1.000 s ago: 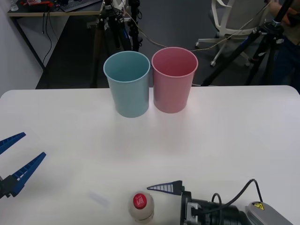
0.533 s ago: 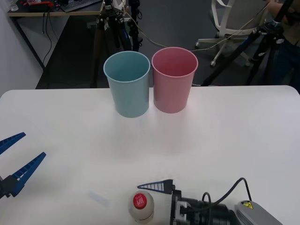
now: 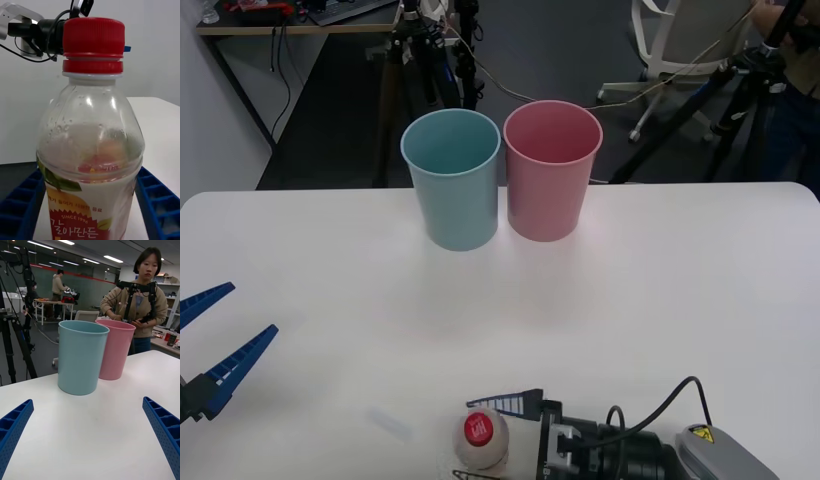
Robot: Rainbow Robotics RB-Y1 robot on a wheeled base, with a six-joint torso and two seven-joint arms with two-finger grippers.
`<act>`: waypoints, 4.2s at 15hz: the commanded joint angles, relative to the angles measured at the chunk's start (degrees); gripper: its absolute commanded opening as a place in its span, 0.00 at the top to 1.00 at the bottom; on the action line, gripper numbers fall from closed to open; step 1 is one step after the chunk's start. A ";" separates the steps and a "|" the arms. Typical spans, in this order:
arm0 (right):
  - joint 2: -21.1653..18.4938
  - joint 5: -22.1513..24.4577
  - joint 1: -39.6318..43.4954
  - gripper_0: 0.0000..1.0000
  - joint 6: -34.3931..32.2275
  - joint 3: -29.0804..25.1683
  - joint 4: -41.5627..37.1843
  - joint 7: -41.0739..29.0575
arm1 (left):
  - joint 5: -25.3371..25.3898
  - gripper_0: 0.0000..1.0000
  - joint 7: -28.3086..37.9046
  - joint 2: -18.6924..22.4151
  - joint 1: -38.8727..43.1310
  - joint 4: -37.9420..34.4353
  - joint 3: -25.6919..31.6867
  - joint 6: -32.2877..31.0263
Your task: Grasp the object on the table and drop it into the matching bin: aluminum can to the light blue bin, PET bottle to the pink bin.
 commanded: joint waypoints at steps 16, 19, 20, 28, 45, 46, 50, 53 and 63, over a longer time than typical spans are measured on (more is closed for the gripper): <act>-13.31 -9.71 10.61 1.00 13.15 -2.75 -19.24 -1.29 | 0.00 0.00 0.00 0.00 0.00 0.00 0.00 0.00; -14.46 -12.70 14.13 1.00 13.06 -9.08 -20.20 -2.17 | 0.00 0.00 0.00 0.00 0.00 0.00 0.00 0.00; -14.10 -12.88 15.71 1.00 13.06 -12.24 -20.73 -2.52 | 0.00 0.00 0.00 0.00 0.00 0.00 0.00 0.00; -12.17 -17.97 18.96 1.00 19.04 -24.28 -20.91 -5.33 | 0.00 0.00 0.00 0.00 0.00 0.00 0.00 0.00; -37.83 -44.43 24.50 1.00 39.69 -34.74 -45.69 -10.52 | 0.00 0.00 0.00 0.00 0.00 0.00 0.00 0.00; -40.47 -47.59 24.68 1.00 40.93 -35.44 -47.71 -10.69 | 0.00 0.00 0.00 0.00 0.00 0.00 0.00 0.00; -48.56 -56.12 21.95 1.00 43.39 -36.94 -50.61 -11.75 | 0.00 0.00 0.00 0.00 0.00 0.00 0.00 0.00; -54.18 -63.68 18.35 1.00 44.79 -36.76 -50.61 -11.75 | 0.00 0.00 0.00 0.00 0.00 0.00 0.00 0.00; -53.30 -72.82 -30.78 1.00 49.01 -0.29 -30.31 -11.92 | 0.00 0.00 0.00 0.00 0.00 0.00 0.00 0.00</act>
